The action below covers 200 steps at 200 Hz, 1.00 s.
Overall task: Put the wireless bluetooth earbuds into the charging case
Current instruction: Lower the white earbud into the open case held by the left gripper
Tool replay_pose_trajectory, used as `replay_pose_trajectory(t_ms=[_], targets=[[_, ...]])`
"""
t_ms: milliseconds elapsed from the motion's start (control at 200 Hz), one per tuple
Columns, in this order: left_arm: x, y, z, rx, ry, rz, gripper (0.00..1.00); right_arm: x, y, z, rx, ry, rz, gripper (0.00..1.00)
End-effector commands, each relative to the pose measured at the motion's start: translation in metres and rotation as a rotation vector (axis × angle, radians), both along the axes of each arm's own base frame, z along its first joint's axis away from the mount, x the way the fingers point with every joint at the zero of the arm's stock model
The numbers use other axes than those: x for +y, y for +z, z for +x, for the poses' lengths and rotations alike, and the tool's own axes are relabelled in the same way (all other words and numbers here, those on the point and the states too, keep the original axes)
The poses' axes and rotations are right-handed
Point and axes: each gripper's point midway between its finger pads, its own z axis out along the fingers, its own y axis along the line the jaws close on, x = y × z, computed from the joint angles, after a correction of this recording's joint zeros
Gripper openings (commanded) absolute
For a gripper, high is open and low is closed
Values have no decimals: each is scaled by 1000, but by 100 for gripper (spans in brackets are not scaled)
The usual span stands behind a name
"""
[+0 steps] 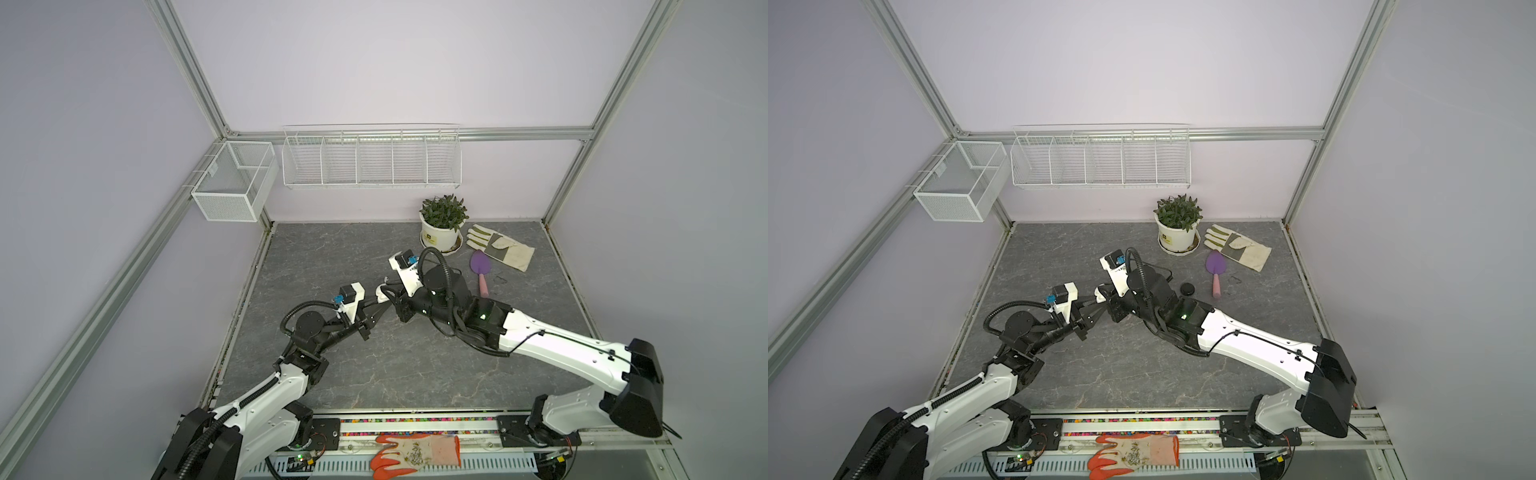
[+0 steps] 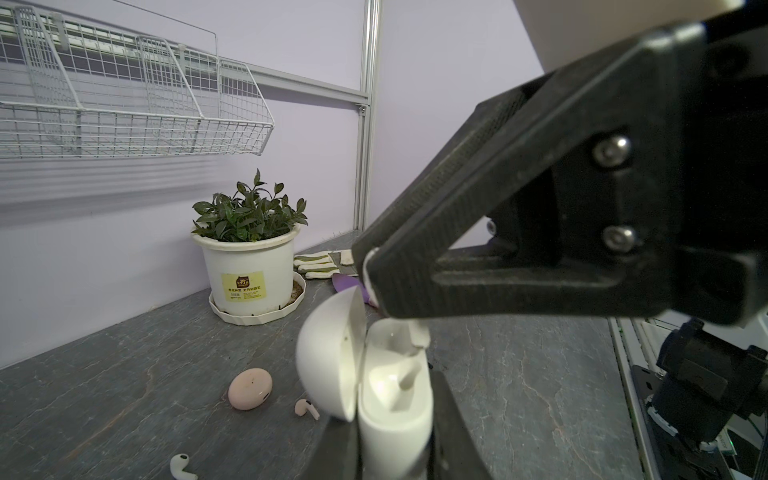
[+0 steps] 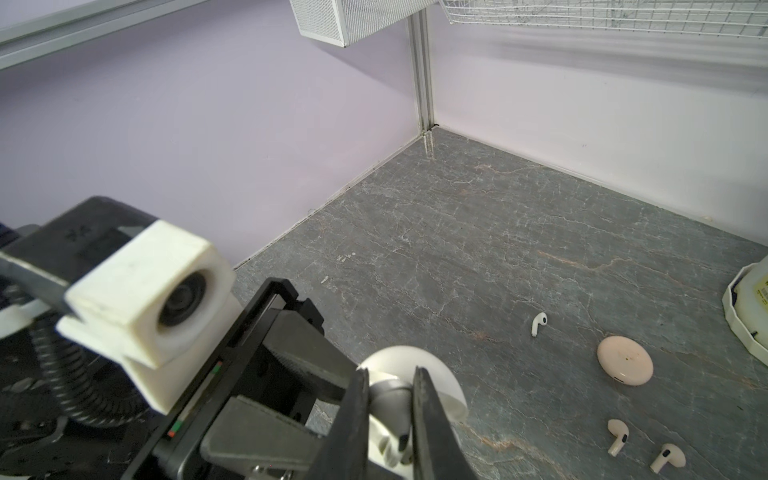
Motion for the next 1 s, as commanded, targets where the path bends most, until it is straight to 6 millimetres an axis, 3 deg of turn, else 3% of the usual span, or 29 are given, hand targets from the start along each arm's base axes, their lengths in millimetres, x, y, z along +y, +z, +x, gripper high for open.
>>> replay_pose_trajectory(t_ms=[0, 995], targets=[[-1, 5, -5, -28, -17, -6, 0, 1, 13, -5, -42, 18, 33, 17], [2, 5, -5, -19, -3, -16, 0, 7, -13, -2, -58, -2, -19, 16]])
